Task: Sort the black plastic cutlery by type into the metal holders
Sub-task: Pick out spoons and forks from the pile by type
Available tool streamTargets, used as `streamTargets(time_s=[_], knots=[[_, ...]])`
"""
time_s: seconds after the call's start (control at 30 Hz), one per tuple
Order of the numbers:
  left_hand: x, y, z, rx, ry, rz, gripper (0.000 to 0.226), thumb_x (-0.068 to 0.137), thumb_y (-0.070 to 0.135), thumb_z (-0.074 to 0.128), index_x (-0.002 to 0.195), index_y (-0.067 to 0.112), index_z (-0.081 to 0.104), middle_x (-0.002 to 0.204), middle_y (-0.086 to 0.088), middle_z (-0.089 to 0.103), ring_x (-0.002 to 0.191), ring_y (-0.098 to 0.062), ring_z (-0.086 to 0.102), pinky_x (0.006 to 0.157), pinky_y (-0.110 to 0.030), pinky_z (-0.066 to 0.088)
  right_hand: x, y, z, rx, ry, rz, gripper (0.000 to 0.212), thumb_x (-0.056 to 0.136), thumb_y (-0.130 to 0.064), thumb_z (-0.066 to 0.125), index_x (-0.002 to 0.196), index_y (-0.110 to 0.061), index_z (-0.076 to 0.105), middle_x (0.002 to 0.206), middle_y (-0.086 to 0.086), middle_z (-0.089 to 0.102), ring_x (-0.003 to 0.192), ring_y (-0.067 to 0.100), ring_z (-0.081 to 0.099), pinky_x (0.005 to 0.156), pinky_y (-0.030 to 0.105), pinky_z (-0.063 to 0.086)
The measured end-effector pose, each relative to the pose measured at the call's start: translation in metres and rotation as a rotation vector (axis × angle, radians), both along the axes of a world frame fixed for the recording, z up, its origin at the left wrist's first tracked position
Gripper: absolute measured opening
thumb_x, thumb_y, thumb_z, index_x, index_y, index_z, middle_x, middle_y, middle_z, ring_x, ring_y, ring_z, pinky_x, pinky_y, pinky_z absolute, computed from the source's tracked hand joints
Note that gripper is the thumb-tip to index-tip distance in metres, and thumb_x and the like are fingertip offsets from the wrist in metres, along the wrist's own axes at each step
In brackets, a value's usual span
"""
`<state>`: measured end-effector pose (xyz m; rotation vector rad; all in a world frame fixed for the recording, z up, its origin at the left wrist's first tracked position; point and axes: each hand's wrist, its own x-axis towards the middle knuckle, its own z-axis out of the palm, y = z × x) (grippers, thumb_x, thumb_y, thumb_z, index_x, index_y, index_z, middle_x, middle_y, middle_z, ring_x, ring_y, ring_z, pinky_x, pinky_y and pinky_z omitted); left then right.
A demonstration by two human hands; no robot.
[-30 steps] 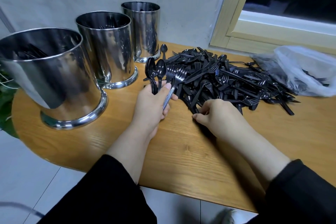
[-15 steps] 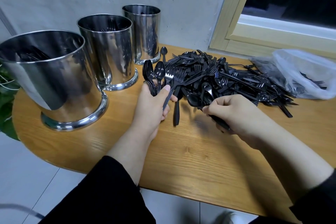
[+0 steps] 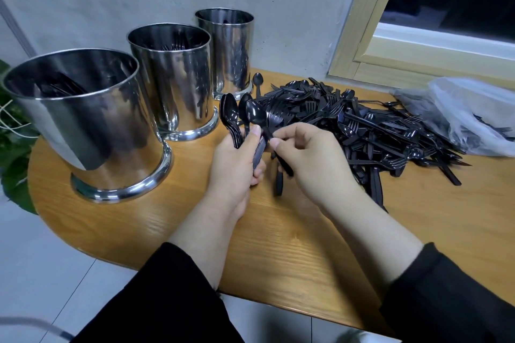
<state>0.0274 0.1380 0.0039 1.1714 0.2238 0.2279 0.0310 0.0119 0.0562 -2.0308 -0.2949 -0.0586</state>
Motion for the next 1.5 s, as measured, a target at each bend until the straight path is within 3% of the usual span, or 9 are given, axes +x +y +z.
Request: streamTargets(time_s=[0.07, 0.2, 0.27, 0.37, 0.53, 0.87, 1.13, 1.3, 1.5], knots=[[0.001, 0.0, 0.0, -0.024, 0.02, 0.01, 0.027, 0.103, 0.041, 0.06, 0.092, 0.016, 0.057, 0.069, -0.002, 0.051, 0.047, -0.012, 0.038, 0.04, -0.023, 0.027, 0.002, 0.009, -0.005, -0.011, -0.03, -0.013, 0.007, 0.095, -0.026, 0.068, 0.089, -0.023, 0.069, 0.069, 0.003, 0.07, 0.055, 0.009, 0.059, 0.063, 0.031, 0.052], [0.001, 0.0, 0.0, -0.075, 0.031, 0.02, 0.029, 0.099, 0.041, 0.067, 0.101, 0.012, 0.064, 0.068, -0.002, 0.057, 0.046, -0.012, 0.042, 0.036, -0.022, 0.029, -0.002, 0.016, -0.009, -0.091, -0.112, 0.035, 0.012, 0.096, -0.025, 0.065, 0.088, -0.026, 0.073, 0.07, -0.009, 0.071, 0.065, -0.001, 0.063, 0.06, 0.012, 0.041], [0.0, 0.001, 0.003, -0.126, 0.031, 0.021, 0.02, 0.1, 0.032, 0.066, 0.1, 0.012, 0.064, 0.066, 0.001, 0.064, 0.045, -0.011, 0.047, 0.038, -0.022, 0.033, -0.001, 0.011, -0.012, -0.141, -0.18, -0.028, 0.013, 0.096, -0.028, 0.064, 0.088, -0.028, 0.074, 0.078, -0.012, 0.071, 0.076, 0.001, 0.063, 0.068, 0.018, 0.045], [0.001, 0.003, 0.003, -0.137, 0.031, 0.049, 0.018, 0.101, 0.029, 0.064, 0.103, 0.011, 0.064, 0.076, -0.003, 0.07, 0.046, -0.013, 0.042, 0.041, -0.025, 0.031, 0.006, -0.007, -0.015, -0.313, -0.147, -0.148, 0.025, 0.096, -0.041, 0.062, 0.081, -0.022, 0.067, 0.07, -0.007, 0.066, 0.07, 0.01, 0.061, 0.063, 0.029, 0.045], [0.001, 0.003, 0.005, -0.221, 0.039, 0.1, 0.021, 0.101, 0.03, 0.065, 0.107, 0.01, 0.064, 0.076, -0.003, 0.068, 0.048, -0.011, 0.042, 0.042, -0.024, 0.033, 0.003, -0.013, -0.024, -0.741, 0.045, -0.088, 0.044, 0.088, -0.062, 0.063, 0.075, -0.02, 0.066, 0.064, -0.002, 0.061, 0.067, 0.02, 0.058, 0.051, 0.028, 0.036], [-0.002, 0.001, 0.008, -0.218, 0.009, 0.093, 0.021, 0.102, 0.031, 0.064, 0.109, 0.011, 0.063, 0.074, -0.001, 0.069, 0.055, -0.017, 0.061, 0.05, -0.03, 0.052, 0.002, -0.014, -0.026, -0.706, 0.136, -0.097, 0.025, 0.082, -0.039, 0.066, 0.079, -0.014, 0.07, 0.071, 0.004, 0.069, 0.076, 0.027, 0.066, 0.07, 0.036, 0.056], [-0.002, 0.004, 0.005, -0.154, 0.03, 0.077, 0.022, 0.101, 0.033, 0.064, 0.107, 0.012, 0.06, 0.085, -0.001, 0.072, 0.047, -0.012, 0.043, 0.041, -0.023, 0.033, -0.028, -0.035, -0.008, -0.351, 0.109, -0.04, 0.026, 0.088, -0.029, 0.059, 0.069, -0.012, 0.058, 0.052, -0.003, 0.056, 0.046, 0.007, 0.043, 0.05, 0.026, 0.037], [-0.002, 0.001, 0.006, -0.142, 0.007, 0.058, 0.022, 0.102, 0.034, 0.062, 0.103, 0.013, 0.056, 0.088, -0.001, 0.071, 0.046, -0.011, 0.039, 0.039, -0.023, 0.028, -0.031, -0.022, -0.001, -0.211, -0.006, 0.014, 0.03, 0.099, -0.038, 0.055, 0.077, -0.017, 0.058, 0.064, 0.004, 0.065, 0.049, 0.014, 0.052, 0.056, 0.033, 0.046], [-0.005, -0.001, 0.009, -0.085, 0.05, 0.027, 0.032, 0.102, 0.046, 0.059, 0.09, 0.016, 0.064, 0.066, 0.001, 0.062, 0.044, -0.01, 0.041, 0.037, -0.022, 0.026, -0.015, 0.006, -0.004, -0.275, 0.009, 0.094, 0.03, 0.102, -0.033, 0.053, 0.074, -0.022, 0.056, 0.059, -0.027, 0.062, 0.064, -0.01, 0.056, 0.061, 0.014, 0.04]])
